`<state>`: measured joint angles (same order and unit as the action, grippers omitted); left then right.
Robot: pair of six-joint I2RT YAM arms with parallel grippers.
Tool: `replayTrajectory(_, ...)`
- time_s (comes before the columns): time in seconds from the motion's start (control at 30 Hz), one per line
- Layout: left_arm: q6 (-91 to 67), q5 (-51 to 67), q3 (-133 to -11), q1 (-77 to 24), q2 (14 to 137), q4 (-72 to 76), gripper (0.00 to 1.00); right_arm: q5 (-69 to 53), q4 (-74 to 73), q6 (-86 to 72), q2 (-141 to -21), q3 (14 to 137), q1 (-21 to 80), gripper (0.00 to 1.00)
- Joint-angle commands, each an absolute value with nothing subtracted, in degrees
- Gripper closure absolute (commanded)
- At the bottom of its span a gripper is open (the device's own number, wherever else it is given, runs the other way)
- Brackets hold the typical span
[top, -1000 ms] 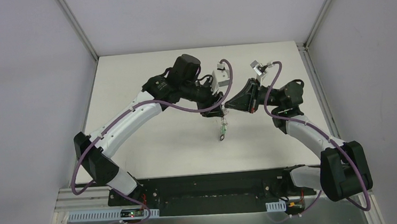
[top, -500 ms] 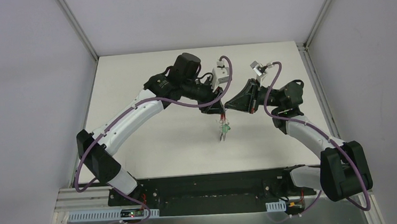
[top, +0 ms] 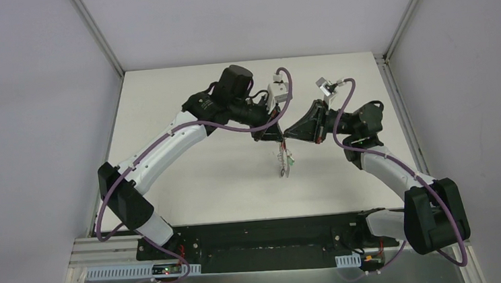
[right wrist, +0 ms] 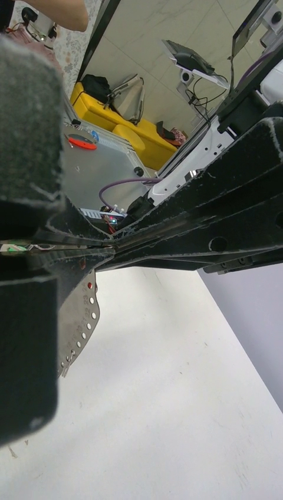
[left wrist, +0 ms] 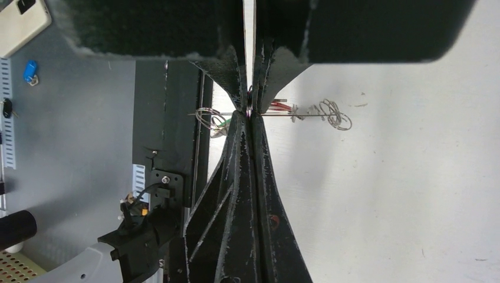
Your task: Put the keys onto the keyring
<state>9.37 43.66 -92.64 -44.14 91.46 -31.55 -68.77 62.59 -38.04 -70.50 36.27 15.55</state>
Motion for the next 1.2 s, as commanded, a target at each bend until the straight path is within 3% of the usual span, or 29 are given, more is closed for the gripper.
replayTrajectory(0.0,9.75,46.17,-94.91,-43.83,91.32,-31.38,1.00,-69.21,65.00,-36.98,-69.81,36.55,15.30,1.00)
replayTrajectory(0.23,12.41,41.74,-102.56,-44.00,93.35,-45.77,1.00,-69.80,61.05,-31.92,-68.73,36.61,14.70,0.99)
replayTrajectory(0.4,10.81,38.08,-117.44,-44.67,100.07,-65.65,1.00,-72.97,56.95,-26.31,-67.24,37.22,14.80,0.85)
replayTrajectory(0.53,8.44,36.55,-123.71,-45.71,103.20,-73.11,1.00,-74.59,56.11,-25.31,-66.51,37.49,14.85,0.75)
replayTrajectory(0.8,8.89,34.23,-125.58,-47.88,104.70,-76.06,1.00,-74.71,56.25,-25.02,-66.08,37.55,16.19,0.56)
replayTrajectory(1.17,6.74,38.14,-126.86,-49.10,107.15,-74.77,1.00,-75.15,54.58,-23.21,-67.04,37.53,20.42,0.53)
